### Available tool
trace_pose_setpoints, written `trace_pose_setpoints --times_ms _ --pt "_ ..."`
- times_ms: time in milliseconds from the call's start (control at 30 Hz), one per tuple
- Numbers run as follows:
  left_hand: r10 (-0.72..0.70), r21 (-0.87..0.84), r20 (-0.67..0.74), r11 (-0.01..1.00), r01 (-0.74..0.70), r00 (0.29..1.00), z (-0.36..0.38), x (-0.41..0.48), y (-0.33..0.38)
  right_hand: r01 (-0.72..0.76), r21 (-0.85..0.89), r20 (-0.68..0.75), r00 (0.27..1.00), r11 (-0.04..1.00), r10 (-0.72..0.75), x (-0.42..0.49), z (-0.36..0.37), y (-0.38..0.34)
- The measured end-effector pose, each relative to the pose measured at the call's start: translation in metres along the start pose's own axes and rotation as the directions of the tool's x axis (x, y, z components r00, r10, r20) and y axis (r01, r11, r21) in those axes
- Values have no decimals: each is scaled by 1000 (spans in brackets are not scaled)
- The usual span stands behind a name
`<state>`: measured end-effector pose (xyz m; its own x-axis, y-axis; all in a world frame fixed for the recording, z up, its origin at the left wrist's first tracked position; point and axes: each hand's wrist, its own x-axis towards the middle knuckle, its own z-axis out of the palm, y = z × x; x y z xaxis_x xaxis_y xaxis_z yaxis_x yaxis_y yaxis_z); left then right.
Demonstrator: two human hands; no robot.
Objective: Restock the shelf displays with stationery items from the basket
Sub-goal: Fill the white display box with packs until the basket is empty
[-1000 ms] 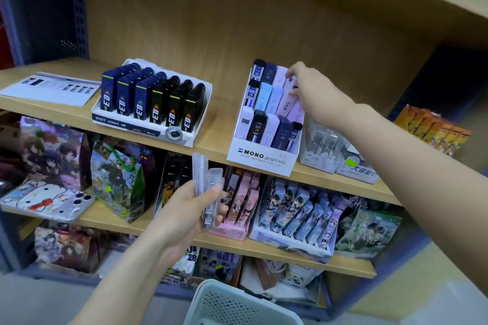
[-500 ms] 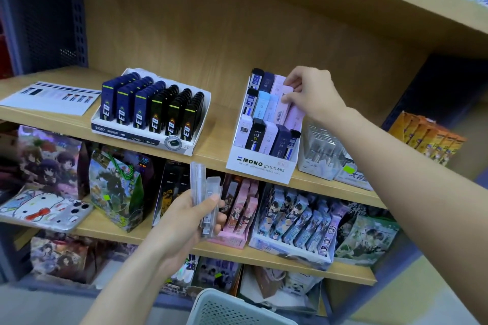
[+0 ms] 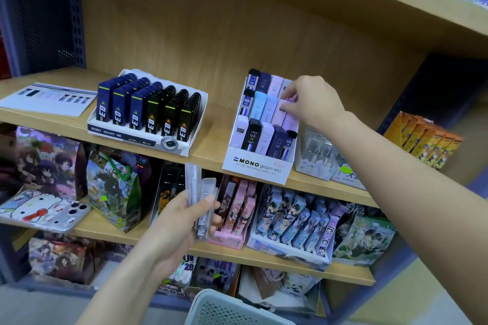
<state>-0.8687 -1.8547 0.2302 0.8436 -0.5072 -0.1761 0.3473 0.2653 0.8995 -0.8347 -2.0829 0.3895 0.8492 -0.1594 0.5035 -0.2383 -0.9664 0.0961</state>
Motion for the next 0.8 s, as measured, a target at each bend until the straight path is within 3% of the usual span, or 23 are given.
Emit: trace_pose_setpoints --times_ms 133,200,300,333,400,467,533,633,800 --pt "-8 11 9 1000 7 1000 -2 -1 1 84 -206 -77 992 975 -102 -15 9 1" --pt "-27 29 19 999 26 999 -4 -1 1 118 -77 -180 975 990 -131 -33 10 -3" --pt "-58 52 58 997 55 997 -6 -1 -1 192 307 -274 956 932 -107 -76 13 -21" --pt "-68 63 79 996 63 994 -6 -2 -3 165 439 -210 975 883 -78 -93 15 -28" --pt "-90 101 125 992 78 988 -3 -3 -6 -17 598 64 998 801 -27 -122 21 -42" --pt "-102 148 169 986 77 980 2 -5 -9 -227 620 357 934 751 -12 -140 33 -51" --pt "-110 207 216 976 64 970 8 -6 -13 -391 657 528 849 645 -24 -150 45 -56" --pt "-116 255 242 965 53 963 16 -8 -19 -510 715 600 799 478 -45 -156 53 -56" --pt "-106 167 138 983 83 985 20 -1 -24 -612 747 625 779 259 36 -159 47 -47"
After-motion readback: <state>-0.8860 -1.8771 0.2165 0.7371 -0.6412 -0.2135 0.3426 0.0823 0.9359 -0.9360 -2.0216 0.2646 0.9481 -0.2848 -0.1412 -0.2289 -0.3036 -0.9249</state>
